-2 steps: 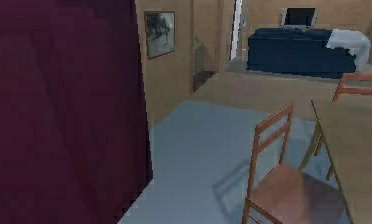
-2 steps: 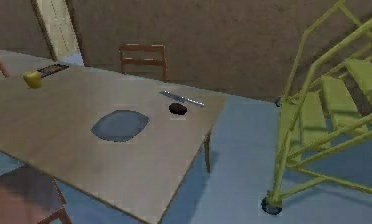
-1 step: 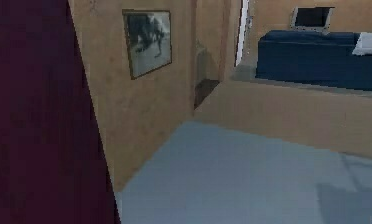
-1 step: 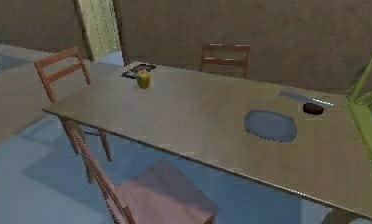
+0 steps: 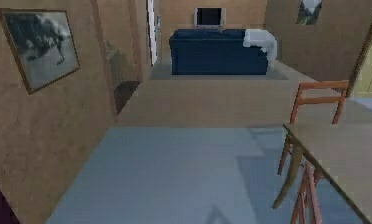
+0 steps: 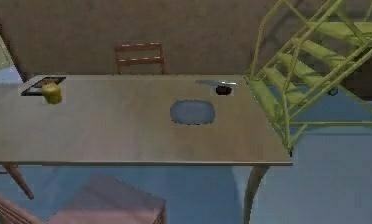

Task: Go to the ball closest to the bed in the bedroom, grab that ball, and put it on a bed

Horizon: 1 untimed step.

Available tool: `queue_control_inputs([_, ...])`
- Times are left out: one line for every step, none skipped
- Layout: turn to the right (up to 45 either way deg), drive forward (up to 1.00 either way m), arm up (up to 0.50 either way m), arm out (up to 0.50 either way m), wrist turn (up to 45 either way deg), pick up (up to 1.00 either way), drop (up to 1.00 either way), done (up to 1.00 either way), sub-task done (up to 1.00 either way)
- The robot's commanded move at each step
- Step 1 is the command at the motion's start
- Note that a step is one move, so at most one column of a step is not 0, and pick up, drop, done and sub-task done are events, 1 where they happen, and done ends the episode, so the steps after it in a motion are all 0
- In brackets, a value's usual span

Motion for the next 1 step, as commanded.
queue_control_inputs([0.0,0.75,0.0,0.0,0.0,0.0,0.0,0.0,0.0])
